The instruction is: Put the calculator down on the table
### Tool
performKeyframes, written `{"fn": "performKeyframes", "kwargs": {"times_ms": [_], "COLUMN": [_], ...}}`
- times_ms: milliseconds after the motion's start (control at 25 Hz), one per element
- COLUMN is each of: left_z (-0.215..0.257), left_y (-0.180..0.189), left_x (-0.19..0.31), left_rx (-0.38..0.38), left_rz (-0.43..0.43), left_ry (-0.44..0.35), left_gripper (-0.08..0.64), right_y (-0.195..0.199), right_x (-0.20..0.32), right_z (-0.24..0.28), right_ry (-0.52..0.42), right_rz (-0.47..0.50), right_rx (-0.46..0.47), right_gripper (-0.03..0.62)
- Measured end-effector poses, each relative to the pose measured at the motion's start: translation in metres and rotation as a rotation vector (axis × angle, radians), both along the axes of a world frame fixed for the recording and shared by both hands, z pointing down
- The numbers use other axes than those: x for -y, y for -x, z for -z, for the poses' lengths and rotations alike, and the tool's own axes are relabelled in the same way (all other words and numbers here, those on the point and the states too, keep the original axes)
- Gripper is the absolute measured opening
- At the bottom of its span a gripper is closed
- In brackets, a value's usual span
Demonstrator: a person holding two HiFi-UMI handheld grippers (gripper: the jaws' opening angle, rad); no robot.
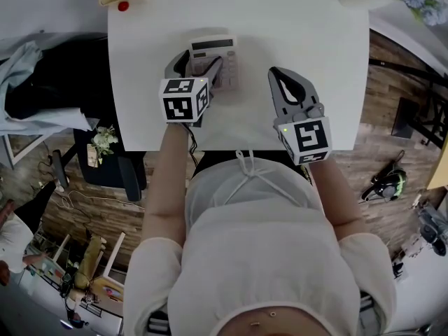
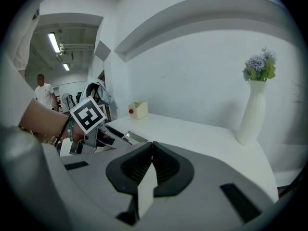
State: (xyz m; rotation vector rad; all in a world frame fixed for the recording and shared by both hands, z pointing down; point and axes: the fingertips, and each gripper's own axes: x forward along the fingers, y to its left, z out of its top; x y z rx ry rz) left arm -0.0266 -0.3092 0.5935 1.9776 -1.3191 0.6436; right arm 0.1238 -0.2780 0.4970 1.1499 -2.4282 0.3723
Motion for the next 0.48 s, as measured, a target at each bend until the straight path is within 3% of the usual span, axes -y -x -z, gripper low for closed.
{"fn": "performKeyframes", "kwargs": {"times_ms": [360,480], "left_z": [0.031,0.061], "left_y": [0.015,0.022], "left_x": [-0.008,-0.011], "left_rx": [-0.008,0.009], "left_rz": [0.016,-0.002], "left_ry": [-0.063,-0.126], "left_gripper": [0.35,0.204], "right_y": [0.004,0.008], "right_x": [0.001,-0.001], "right_z": [0.009,0.021], "right_ry": [-0.032,-0.052], "right_rz": [-0.018,-0.033], "right_rx": [-0.005,-0.003], "right_gripper": [0.006,0.006]}}
